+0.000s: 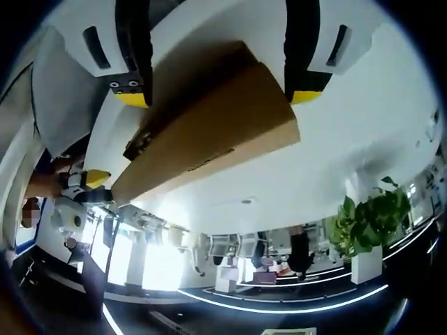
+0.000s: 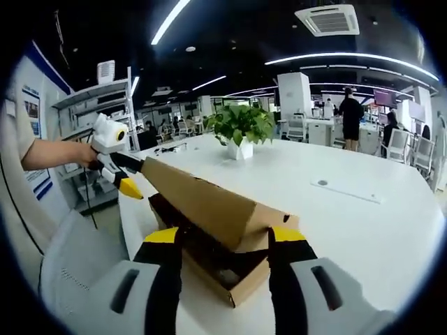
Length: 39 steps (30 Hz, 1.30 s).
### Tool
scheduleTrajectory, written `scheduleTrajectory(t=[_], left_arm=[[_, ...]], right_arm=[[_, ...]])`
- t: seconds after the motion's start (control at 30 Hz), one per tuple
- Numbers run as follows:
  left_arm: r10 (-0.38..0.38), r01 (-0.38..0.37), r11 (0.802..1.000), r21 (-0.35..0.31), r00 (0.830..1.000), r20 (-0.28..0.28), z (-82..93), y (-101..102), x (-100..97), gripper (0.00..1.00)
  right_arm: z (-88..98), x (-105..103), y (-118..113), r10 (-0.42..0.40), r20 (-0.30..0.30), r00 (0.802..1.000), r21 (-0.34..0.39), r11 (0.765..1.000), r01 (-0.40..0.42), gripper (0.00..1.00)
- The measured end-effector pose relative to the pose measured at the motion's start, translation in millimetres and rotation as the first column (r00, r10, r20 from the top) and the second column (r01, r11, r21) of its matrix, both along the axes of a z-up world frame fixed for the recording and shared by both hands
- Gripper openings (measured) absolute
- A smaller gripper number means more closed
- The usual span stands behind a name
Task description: Operate the shoe box by opening the lid, removing the specified soft item, and placing it in the target area until the item is outside and the box remains undamaged.
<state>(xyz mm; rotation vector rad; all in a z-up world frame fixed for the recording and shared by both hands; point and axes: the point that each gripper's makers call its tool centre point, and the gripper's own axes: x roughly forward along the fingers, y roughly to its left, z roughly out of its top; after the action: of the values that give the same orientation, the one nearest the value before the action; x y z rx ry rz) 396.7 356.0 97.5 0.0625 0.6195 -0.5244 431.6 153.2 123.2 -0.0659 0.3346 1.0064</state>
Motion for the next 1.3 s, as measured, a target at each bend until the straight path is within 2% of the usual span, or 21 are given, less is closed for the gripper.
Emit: scheduleTrajectory(t=[0.23, 0.4, 0.53, 0.9, 1.3], left_arm=[[0.028, -0.027, 0.999, -0.025, 0.999, 0.032, 18.2, 3.4, 12.2, 0.79], [0.038, -0.038, 0.999, -0.007, 0.998, 0.057, 25.8, 5.6, 21.8, 0.77], [0.051, -0.053, 0.998, 0.026, 0.996, 0.076, 28.1, 12.4, 29.0, 0.69], [0.101, -0.108, 0.992, 0.06, 0.989, 0.112, 38.9, 26.7, 50.5, 0.49], [0.147, -0.159, 0.984, 0.085, 0.98, 0.135, 44.2, 37.0, 71.7, 0.35]], right_arm=[[15.6, 12.7, 3.7, 0.003, 0.035, 0.999, 0.009, 1.0, -0.003, 0.49], [25.3, 24.9, 5.8, 0.003, 0.06, 0.998, 0.009, 1.0, -0.004, 0.49], [28.5, 31.1, 6.2, 0.006, 0.071, 0.997, 0.007, 1.0, -0.007, 0.49], [35.7, 47.4, 8.3, 0.001, 0.098, 0.995, 0.006, 1.0, -0.002, 0.48], [40.6, 66.4, 10.5, -0.002, 0.115, 0.993, -0.001, 1.0, 0.002, 0.47]])
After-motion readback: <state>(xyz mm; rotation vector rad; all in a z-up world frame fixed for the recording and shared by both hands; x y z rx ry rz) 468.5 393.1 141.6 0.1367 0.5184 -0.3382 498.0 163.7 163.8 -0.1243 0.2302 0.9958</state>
